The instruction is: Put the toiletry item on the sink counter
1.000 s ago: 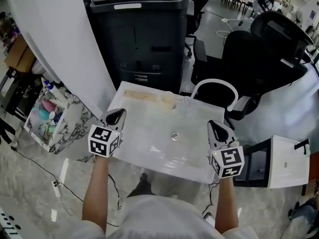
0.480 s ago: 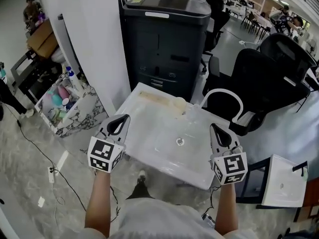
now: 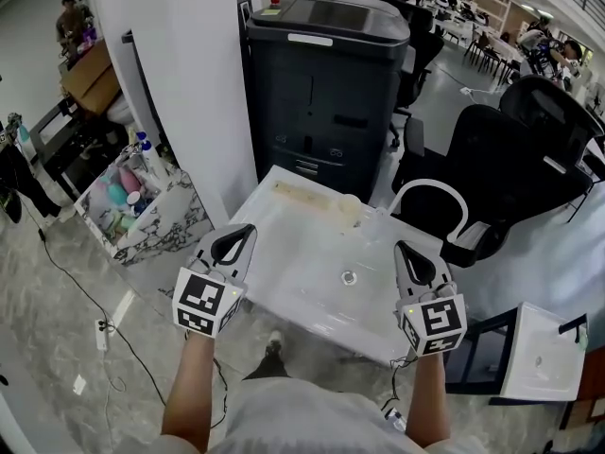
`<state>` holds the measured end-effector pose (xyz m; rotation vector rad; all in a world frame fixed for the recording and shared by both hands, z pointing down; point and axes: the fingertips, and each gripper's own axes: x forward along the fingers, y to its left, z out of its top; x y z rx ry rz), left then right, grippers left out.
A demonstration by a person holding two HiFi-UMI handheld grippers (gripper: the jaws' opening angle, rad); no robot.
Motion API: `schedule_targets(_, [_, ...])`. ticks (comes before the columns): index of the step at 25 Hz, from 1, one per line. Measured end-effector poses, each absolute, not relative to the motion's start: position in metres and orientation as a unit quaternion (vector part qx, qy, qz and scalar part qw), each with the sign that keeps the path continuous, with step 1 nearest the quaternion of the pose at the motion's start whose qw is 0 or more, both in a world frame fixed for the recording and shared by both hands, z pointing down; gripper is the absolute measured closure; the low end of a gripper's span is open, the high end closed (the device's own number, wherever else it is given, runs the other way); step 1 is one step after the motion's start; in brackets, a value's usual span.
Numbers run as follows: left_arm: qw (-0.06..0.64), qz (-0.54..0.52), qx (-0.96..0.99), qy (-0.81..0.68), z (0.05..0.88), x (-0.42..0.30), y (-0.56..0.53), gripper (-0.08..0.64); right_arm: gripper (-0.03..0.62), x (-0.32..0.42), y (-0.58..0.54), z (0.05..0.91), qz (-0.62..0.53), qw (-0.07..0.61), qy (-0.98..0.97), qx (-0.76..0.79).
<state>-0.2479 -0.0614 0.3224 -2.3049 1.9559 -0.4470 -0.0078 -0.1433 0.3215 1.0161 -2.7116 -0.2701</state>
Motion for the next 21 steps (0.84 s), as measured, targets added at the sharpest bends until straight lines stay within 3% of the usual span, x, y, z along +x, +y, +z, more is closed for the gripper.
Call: schedule_targets(21, [0.002,-0.148,-0.748,0.647,0.35,-0.286,-0.063,0.549,0.597,-0.061,-0.16,0.346,-0.073,0.129,-0.939,0.312])
